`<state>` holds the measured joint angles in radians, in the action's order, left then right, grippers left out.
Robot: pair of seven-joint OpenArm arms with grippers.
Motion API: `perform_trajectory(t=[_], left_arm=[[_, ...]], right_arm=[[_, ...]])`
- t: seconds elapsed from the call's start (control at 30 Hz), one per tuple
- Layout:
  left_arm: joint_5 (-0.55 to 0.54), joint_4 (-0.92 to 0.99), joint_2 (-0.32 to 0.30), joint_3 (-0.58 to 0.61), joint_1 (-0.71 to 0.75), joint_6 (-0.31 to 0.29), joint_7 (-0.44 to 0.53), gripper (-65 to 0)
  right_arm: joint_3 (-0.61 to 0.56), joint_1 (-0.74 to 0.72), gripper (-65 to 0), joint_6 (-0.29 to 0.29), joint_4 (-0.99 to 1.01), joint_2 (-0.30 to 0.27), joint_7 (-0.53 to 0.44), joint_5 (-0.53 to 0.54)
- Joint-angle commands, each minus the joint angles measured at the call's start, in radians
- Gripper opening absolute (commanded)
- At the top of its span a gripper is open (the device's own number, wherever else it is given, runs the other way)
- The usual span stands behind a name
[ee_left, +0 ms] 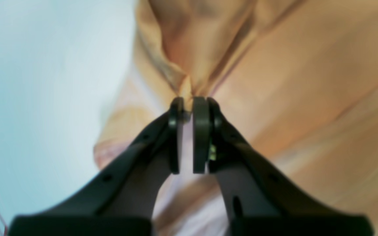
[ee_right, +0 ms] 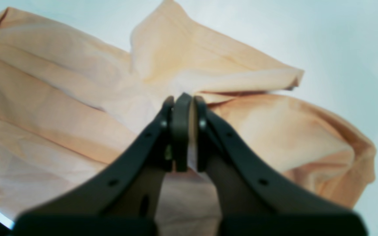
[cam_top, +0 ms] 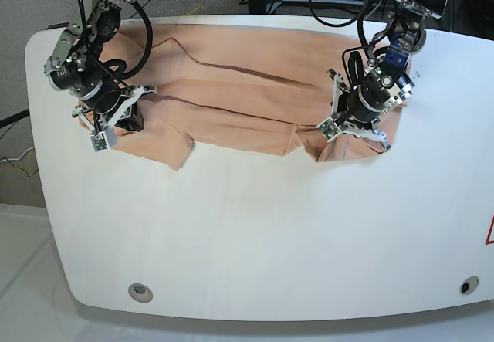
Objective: Fold the T-shirt properly
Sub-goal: 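Drag the held edge with the left gripper away from the right gripper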
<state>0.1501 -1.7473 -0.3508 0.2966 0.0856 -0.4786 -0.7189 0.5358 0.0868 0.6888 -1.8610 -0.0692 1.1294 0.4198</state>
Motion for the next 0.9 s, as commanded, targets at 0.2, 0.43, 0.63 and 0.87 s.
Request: perform_trajectory(t=[0.2, 0.43, 0.63, 0.87], left_arm=[[0.064, -0.055, -0.029, -0.004, 0.019, 0.004, 0.009, -62.3], [0.136, -0.055, -0.031, 0.002, 0.032, 0.002, 0.015, -62.3], [0.185, -0.055, -0.032, 0.002, 0.033, 0.002, 0.015, -62.3], [0.296, -0.052, -0.060, 0.062, 0.061, 0.002, 0.015, -62.1]], right_arm=[[0.000, -0.012, -63.1, 0.004, -0.015, -0.008, -0.021, 0.017], [0.000, -0.012, -63.1, 0.004, -0.015, -0.008, -0.021, 0.017], [0.000, -0.011, -63.1, 0.004, -0.015, -0.008, -0.021, 0.017], [0.000, -0.009, -63.1, 0.004, -0.015, -0.008, -0.021, 0.017]])
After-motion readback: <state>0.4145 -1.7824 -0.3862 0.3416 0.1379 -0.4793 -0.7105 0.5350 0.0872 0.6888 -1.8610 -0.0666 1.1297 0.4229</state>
